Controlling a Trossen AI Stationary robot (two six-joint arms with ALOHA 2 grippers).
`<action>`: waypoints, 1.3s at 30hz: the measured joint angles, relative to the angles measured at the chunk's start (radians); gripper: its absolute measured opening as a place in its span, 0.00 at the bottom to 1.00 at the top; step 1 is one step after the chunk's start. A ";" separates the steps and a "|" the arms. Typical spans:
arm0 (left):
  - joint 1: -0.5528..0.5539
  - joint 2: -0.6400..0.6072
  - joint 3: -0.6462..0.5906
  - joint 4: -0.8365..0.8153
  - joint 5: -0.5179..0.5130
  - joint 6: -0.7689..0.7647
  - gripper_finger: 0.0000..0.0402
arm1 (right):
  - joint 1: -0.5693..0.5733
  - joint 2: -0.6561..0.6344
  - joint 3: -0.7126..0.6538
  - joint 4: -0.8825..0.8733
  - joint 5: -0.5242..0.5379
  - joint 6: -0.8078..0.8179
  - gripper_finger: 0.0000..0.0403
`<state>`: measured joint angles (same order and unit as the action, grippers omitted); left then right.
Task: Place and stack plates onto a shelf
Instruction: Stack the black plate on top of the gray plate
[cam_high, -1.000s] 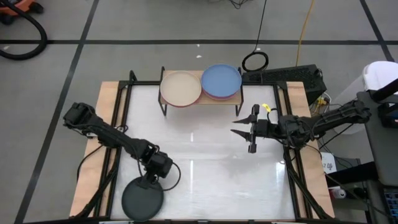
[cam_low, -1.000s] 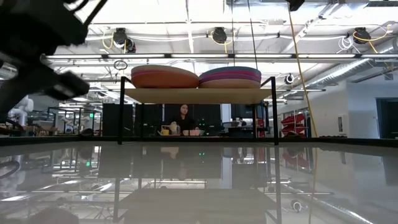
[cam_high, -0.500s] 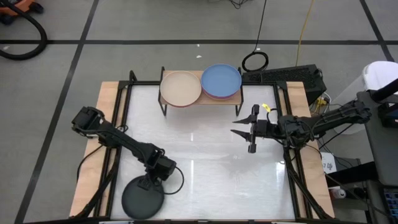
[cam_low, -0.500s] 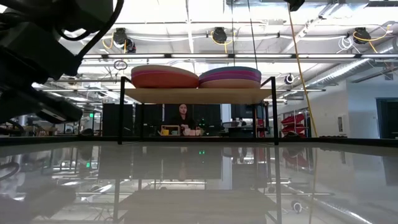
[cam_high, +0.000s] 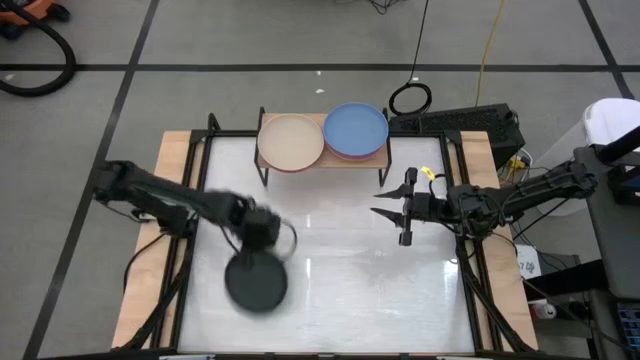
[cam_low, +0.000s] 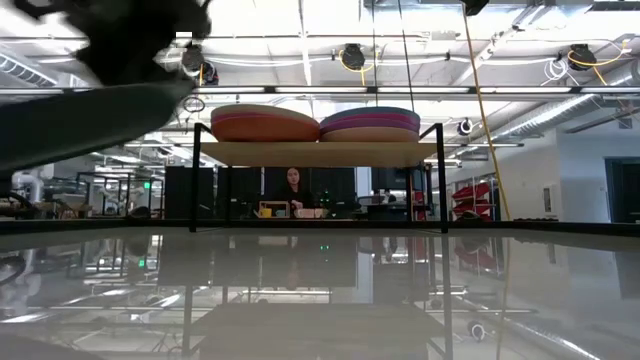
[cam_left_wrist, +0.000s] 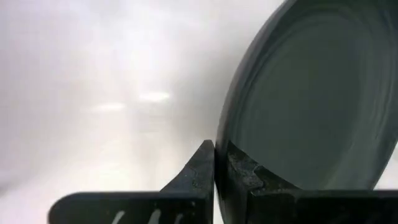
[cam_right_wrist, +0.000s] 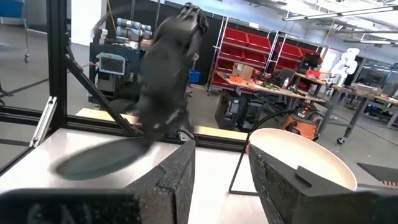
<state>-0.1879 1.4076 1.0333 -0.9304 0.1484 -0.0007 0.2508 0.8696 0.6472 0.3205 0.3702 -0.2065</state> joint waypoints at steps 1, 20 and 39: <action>0.032 -0.038 0.036 -0.040 -0.072 0.027 0.03 | 0.000 0.000 0.000 0.002 0.000 0.000 0.33; 0.983 -0.099 0.558 0.167 0.199 -0.058 0.03 | 0.000 0.000 0.000 0.004 0.000 -0.019 0.33; 1.054 0.267 0.696 -0.160 0.236 0.122 0.16 | 0.000 0.000 0.000 -0.041 0.000 -0.016 0.33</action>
<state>0.8661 1.6741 1.7290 -1.0907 0.3844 0.1215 0.2504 0.8700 0.6476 0.2798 0.3698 -0.2220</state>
